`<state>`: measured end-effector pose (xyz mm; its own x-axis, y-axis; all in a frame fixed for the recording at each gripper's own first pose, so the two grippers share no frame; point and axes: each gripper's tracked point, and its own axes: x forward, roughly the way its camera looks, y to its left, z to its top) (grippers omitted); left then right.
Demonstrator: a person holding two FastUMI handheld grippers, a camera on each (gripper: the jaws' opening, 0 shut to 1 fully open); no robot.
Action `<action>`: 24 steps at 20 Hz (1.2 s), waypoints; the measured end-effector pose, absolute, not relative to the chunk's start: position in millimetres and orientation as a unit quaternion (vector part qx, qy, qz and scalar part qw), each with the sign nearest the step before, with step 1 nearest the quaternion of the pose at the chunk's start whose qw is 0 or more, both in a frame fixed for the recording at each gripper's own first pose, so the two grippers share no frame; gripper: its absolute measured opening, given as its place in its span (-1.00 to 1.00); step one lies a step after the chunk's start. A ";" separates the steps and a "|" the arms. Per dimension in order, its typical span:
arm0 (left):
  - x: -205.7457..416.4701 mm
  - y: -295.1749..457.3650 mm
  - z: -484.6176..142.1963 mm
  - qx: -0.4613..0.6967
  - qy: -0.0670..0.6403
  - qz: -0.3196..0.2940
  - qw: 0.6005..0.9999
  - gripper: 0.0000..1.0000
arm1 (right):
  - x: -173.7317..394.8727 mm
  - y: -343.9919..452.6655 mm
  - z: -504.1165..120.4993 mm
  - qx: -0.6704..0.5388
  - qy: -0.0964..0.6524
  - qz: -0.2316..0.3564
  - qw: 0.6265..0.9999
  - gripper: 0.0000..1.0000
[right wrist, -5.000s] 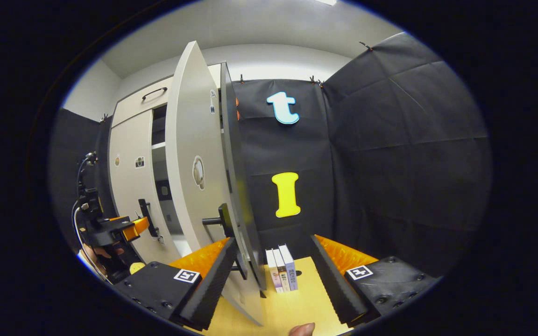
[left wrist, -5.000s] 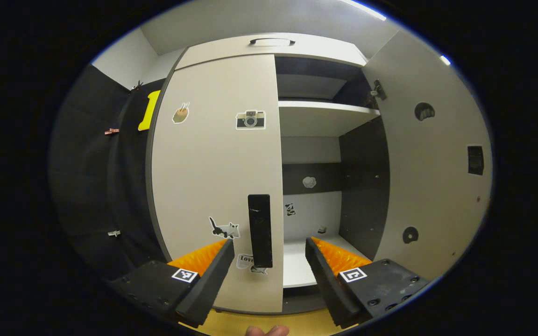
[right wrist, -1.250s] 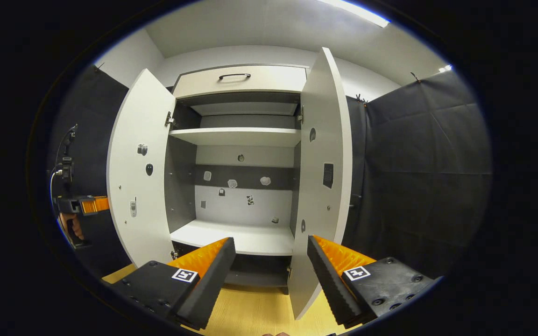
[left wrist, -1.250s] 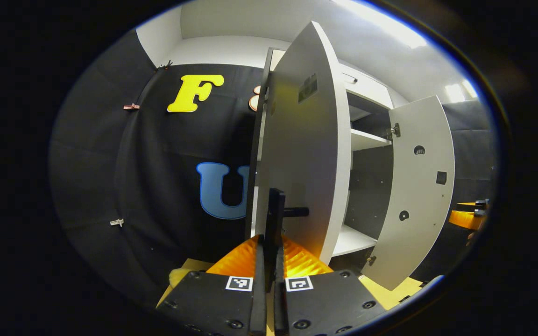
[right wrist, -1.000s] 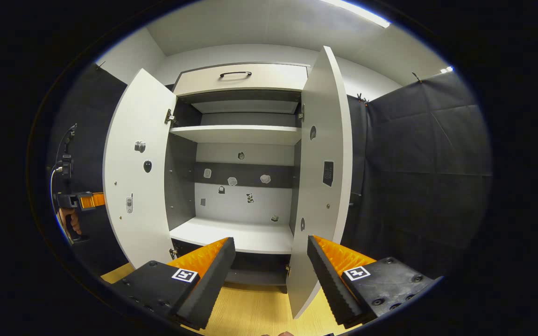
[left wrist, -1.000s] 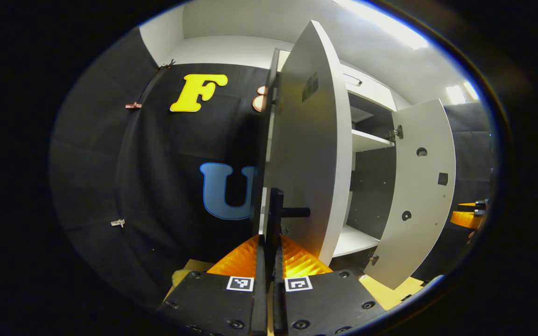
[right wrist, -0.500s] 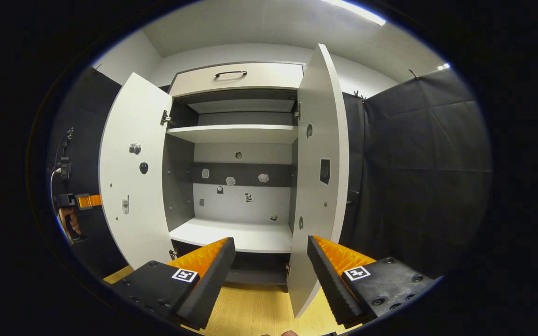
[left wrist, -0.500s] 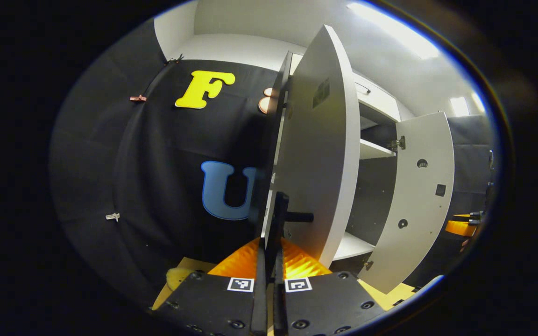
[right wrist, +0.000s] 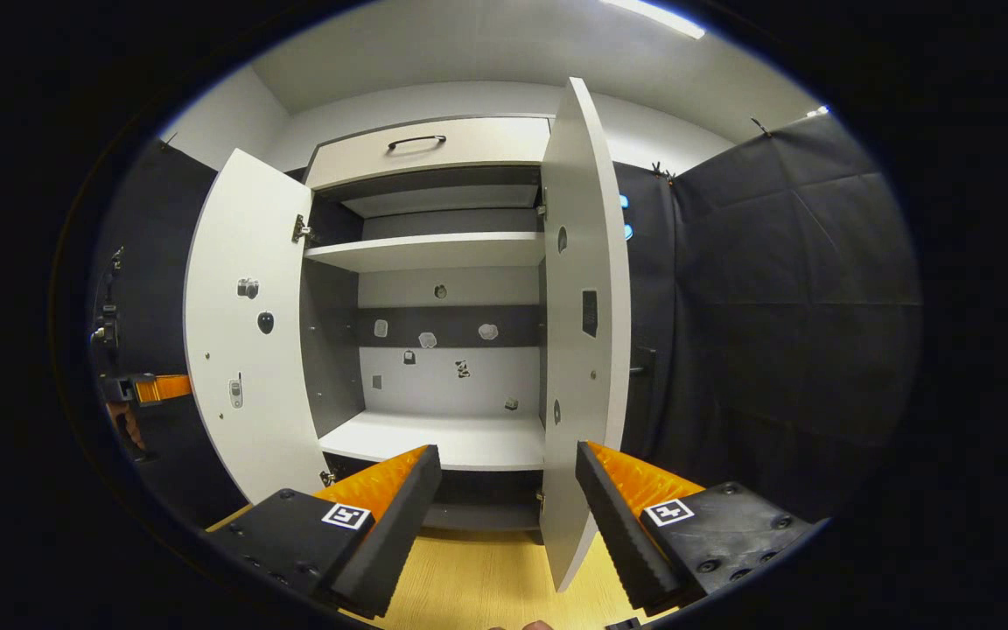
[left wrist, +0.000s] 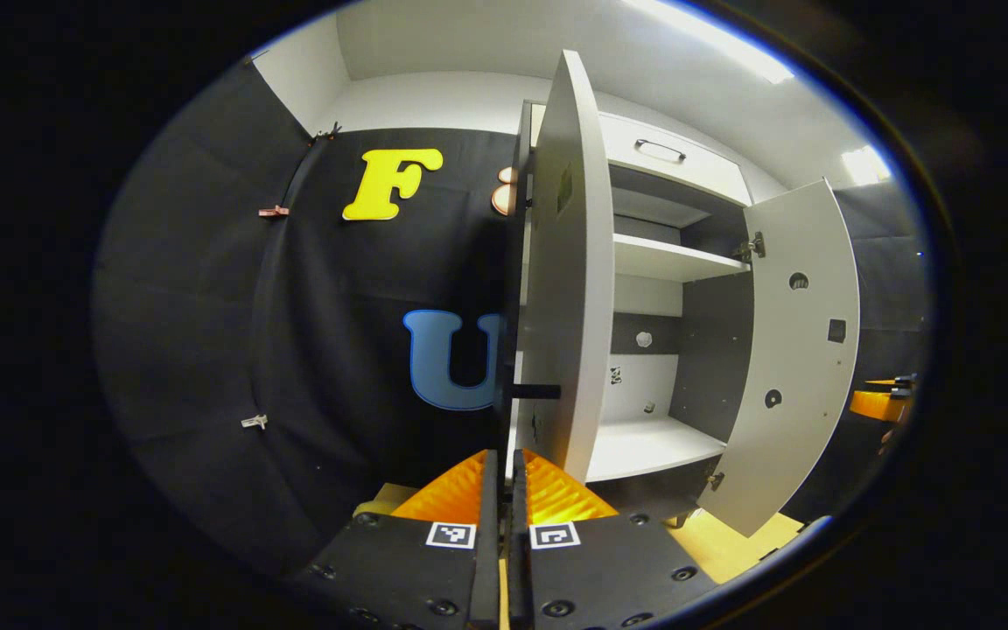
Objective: Open the right door of the double-door shoe cabinet with the right hand, and open the left door with the left hand.
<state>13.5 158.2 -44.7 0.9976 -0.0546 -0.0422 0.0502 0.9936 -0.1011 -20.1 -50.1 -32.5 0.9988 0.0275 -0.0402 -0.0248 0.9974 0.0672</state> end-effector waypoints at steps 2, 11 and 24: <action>4.6 155.2 -38.6 -0.050 0.017 -0.015 0.998 -0.82 | -20.7 -48.9 -31.4 0.036 0.020 0.015 0.999 0.95; -19.8 106.1 -22.1 -0.035 0.009 -0.029 0.999 0.52 | -29.6 -43.4 -25.3 0.034 0.010 0.022 0.999 0.95; -32.1 33.9 -36.8 -0.064 0.015 -0.061 0.996 0.87 | -37.8 -35.6 -16.4 0.046 -0.002 0.026 0.999 0.95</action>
